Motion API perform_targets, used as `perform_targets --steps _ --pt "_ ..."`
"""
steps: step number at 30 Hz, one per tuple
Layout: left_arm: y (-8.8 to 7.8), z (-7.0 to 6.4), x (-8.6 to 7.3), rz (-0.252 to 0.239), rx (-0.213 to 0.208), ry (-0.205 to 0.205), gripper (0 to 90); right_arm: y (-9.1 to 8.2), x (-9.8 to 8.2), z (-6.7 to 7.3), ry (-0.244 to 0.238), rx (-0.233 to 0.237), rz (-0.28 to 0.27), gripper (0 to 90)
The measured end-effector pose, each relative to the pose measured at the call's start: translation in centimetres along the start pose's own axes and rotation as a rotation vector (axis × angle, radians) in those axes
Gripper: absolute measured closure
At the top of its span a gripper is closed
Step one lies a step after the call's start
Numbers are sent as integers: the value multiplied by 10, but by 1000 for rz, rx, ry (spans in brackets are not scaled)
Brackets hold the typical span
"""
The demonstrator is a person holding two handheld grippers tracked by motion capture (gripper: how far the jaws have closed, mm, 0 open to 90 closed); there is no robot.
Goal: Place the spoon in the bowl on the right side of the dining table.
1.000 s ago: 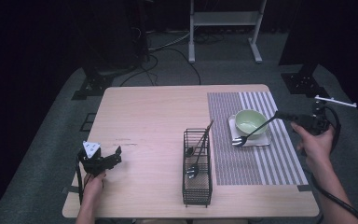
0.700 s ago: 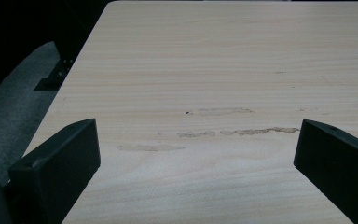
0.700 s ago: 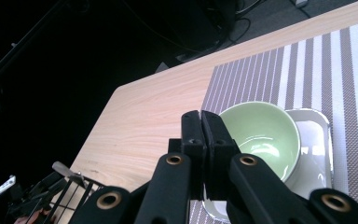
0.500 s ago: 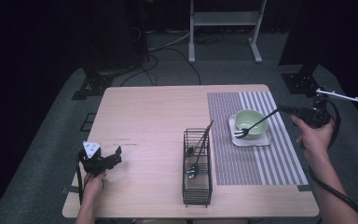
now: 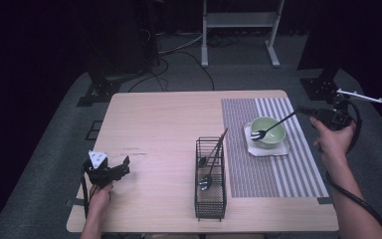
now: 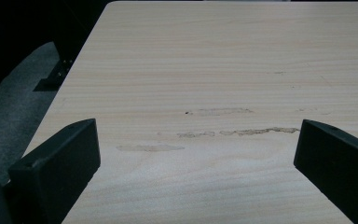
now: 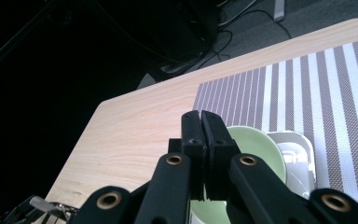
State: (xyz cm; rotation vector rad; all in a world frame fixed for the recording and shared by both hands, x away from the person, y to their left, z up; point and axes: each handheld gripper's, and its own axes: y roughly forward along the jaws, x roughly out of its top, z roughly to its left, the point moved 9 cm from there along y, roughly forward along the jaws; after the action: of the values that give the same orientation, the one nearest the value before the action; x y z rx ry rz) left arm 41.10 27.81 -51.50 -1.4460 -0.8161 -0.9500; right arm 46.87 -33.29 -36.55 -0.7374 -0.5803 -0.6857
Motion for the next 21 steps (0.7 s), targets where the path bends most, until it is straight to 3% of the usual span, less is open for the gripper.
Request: perform_targets --steps 21 --pt "0 0 0 -1 -1 -1 0 10 21 3 1 -36 -32 883"
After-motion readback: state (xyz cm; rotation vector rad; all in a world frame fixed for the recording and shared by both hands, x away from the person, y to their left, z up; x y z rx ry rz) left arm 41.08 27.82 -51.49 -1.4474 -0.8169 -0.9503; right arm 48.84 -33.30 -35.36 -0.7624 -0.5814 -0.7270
